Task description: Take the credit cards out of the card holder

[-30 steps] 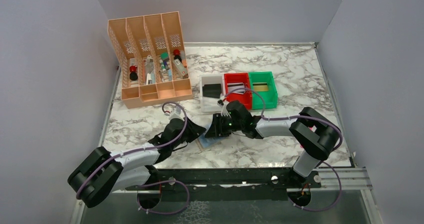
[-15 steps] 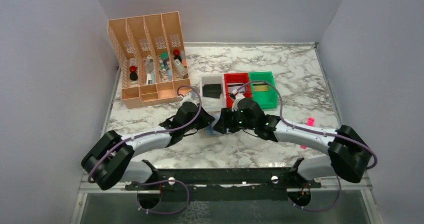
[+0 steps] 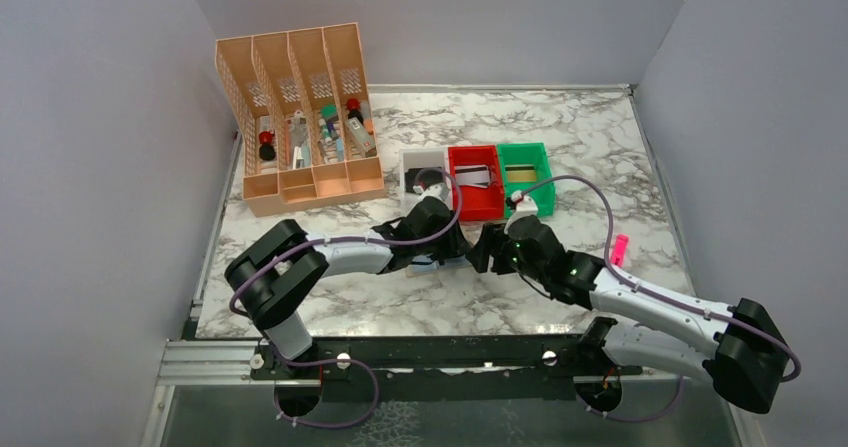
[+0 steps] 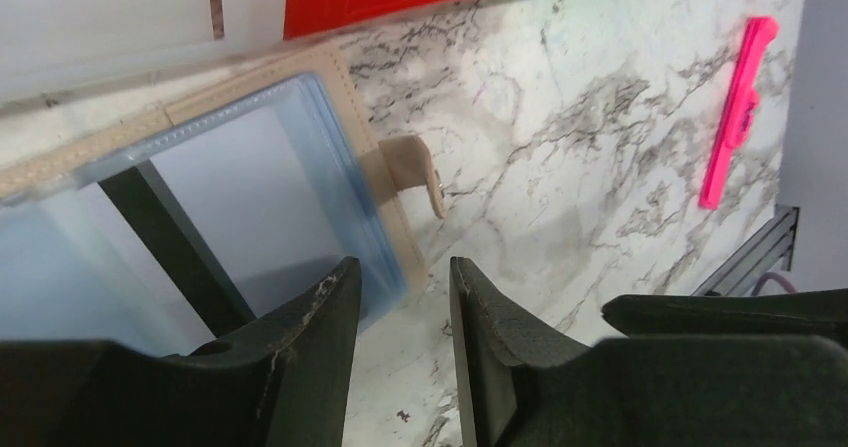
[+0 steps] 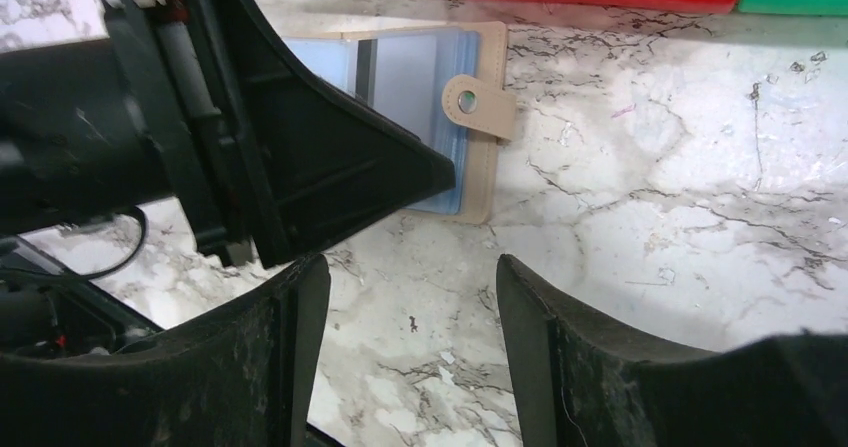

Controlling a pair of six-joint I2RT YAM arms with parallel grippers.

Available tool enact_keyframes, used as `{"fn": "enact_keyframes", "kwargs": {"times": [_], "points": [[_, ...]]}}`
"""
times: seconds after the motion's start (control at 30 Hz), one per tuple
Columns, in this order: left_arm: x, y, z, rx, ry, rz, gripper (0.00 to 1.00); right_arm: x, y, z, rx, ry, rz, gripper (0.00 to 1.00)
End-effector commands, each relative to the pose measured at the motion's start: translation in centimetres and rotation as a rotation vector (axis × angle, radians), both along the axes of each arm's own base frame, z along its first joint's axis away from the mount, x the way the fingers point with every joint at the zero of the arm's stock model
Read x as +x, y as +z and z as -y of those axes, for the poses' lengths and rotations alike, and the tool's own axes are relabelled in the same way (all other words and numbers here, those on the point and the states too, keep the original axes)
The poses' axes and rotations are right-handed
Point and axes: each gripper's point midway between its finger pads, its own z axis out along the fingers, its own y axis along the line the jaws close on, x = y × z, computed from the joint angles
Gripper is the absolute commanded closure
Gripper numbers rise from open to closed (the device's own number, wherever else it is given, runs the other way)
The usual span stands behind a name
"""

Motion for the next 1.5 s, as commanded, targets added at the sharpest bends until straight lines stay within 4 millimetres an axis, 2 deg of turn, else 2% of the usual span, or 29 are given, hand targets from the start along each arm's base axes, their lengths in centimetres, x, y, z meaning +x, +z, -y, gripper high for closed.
{"fn": "enact_keyframes", "kwargs": {"times": [0.0, 0.13, 0.27, 0.4, 0.57, 0.77, 0.97, 1.17, 1.33, 1.47], "points": [[-0.2, -0.6, -0.4, 0.046, 0.017, 0.001, 0.58, 0.3, 0.6, 0.1, 0.017, -0.009, 0.028, 0.39], [0.2, 1.4, -2.8, 0.076, 0.101, 0.061, 0.55, 0.3, 1.3, -1.6, 0.040, 0.066, 0.028, 0.50], [0.2, 2.5, -6.5, 0.130, 0.201, 0.108, 0.41, 0.7, 1.7, -3.8, 0.058, 0.139, 0.016, 0.57], [-0.5, 2.3, -8.7, 0.124, 0.228, 0.119, 0.30, 1.0, 1.6, -5.9, 0.053, 0.211, -0.007, 0.58], [-1.2, 1.7, -9.9, 0.102, 0.232, 0.117, 0.27, 2.4, 0.0, -7.0, -0.054, 0.240, -0.043, 0.53], [-1.7, 1.5, -10.2, 0.062, 0.234, 0.110, 0.25, 4.6, -3.3, -6.4, -0.214, 0.181, -0.069, 0.47], [-1.8, 1.0, -10.5, 0.056, 0.234, 0.108, 0.22, 6.1, -6.7, -3.9, -0.392, 0.090, -0.079, 0.42], [-1.6, 1.5, -8.9, 0.016, 0.164, 0.131, 0.23, 3.0, -9.6, -4.2, -0.326, 0.166, -0.181, 0.44], [-1.6, 0.0, -8.3, 0.027, 0.143, 0.096, 0.26, 0.9, -10.7, -3.9, -0.268, 0.184, -0.246, 0.48], [-1.8, -1.3, -8.7, 0.048, 0.177, 0.053, 0.31, 0.0, -11.1, -3.8, -0.244, 0.192, -0.273, 0.49]]}}
